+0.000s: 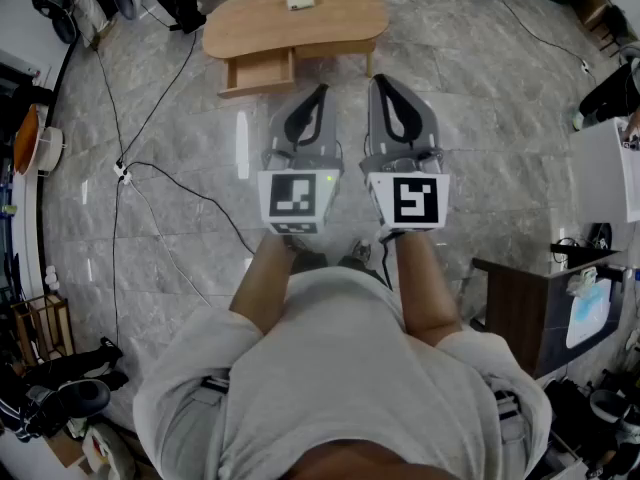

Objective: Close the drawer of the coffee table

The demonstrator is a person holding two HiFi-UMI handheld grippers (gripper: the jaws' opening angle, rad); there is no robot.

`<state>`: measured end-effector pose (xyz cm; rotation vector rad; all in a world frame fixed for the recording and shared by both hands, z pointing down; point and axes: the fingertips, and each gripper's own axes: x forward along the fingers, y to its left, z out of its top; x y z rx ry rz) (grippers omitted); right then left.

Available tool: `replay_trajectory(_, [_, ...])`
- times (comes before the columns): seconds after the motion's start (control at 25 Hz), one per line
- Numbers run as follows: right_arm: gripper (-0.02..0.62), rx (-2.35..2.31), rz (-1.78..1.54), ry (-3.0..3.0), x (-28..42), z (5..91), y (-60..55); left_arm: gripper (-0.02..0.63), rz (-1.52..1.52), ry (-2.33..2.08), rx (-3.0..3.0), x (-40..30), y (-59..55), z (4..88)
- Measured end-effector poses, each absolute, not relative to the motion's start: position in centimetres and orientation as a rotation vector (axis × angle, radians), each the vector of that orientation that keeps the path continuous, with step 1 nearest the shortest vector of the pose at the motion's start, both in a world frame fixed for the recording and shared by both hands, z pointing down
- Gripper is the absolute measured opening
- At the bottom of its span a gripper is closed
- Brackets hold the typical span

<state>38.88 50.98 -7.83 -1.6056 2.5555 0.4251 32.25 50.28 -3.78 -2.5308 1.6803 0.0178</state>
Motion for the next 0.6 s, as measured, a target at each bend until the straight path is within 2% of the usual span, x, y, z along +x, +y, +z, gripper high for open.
replay_trajectory(0.6, [0.006,-1.542,0.390,2.578,35.0,-6.3,50.1,0.020,0.021,1.713,-2.545,28.5,49.3,-2.2])
